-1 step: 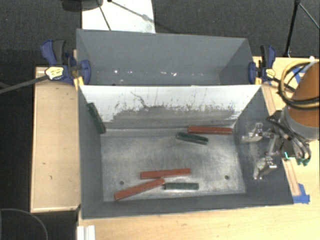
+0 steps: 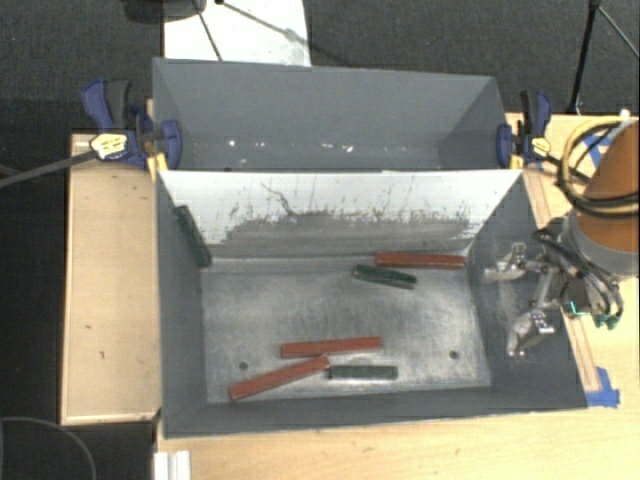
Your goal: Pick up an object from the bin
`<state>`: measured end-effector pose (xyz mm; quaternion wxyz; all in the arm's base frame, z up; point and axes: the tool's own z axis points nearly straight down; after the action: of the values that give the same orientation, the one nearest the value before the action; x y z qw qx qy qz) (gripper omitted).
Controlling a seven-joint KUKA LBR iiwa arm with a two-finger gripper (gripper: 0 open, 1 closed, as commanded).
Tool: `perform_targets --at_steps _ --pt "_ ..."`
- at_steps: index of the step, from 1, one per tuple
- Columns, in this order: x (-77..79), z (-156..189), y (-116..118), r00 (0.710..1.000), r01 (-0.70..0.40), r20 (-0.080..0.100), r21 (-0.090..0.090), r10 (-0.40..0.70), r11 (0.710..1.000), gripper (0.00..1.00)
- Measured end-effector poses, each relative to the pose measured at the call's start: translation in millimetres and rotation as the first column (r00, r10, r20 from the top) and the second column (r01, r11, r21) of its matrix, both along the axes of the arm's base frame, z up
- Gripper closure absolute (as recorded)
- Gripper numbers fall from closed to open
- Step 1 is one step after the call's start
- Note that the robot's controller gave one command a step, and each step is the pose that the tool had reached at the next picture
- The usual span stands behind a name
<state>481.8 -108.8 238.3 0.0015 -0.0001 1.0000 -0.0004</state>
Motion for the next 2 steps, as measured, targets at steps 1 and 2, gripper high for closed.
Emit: perform_targets --at_steps 1,2 --pt "12.1 -54.5 38.3 1.000 -0.005 0.007 -0.001 0.005 1.000 0.00" --pt "9.3 -123.2 53.5 1.000 -0.019 0.004 0.001 0.019 1.000 0.00"
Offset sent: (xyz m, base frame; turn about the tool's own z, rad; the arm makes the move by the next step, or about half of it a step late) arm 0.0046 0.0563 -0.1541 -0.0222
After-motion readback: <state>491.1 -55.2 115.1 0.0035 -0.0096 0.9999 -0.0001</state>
